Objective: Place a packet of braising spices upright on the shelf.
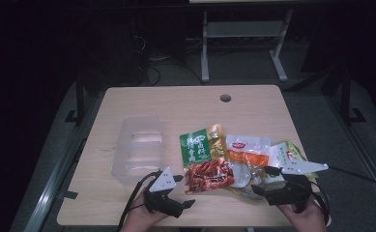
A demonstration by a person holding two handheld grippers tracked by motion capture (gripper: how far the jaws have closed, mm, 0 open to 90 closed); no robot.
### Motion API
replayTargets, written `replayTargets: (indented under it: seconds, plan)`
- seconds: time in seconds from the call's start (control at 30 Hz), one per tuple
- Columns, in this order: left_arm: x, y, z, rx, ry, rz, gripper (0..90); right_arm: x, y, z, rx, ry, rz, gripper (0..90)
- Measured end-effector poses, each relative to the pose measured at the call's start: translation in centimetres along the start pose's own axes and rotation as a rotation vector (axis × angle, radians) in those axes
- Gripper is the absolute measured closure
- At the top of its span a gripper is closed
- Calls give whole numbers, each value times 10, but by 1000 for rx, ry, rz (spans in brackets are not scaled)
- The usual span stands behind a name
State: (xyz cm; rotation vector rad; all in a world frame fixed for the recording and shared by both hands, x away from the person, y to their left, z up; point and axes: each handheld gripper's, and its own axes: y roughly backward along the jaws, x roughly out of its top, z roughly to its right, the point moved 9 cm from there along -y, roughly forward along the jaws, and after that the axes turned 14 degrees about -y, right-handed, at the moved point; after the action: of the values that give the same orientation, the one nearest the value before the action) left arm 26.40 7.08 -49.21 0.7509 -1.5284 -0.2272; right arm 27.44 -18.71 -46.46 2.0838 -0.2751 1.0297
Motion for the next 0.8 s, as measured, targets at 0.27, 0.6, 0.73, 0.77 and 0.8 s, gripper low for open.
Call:
replayTargets:
  seconds: [0.27, 0.6, 0.73, 0.77, 0.8]
  plan:
    - [2, 0, -1, -11, -5, 6, 147, 16, -8, -15, 21, 35, -21, 150]
    - [4, -2, 0, -15, -2, 17, 147, 51, -37, -25, 4, 3, -122, 159]
    - [4, -4, -1, -19, -4, 16, 147, 69, -55, -28, -13, 72, -153, 184]
    - [4, -4, -1, -19, -4, 16, 146, 69, -55, -28, -13, 72, -153, 184]
    - [4, -4, -1, -19, 1, 21, 147, 77, -62, -28, -7, 85, -158, 196]
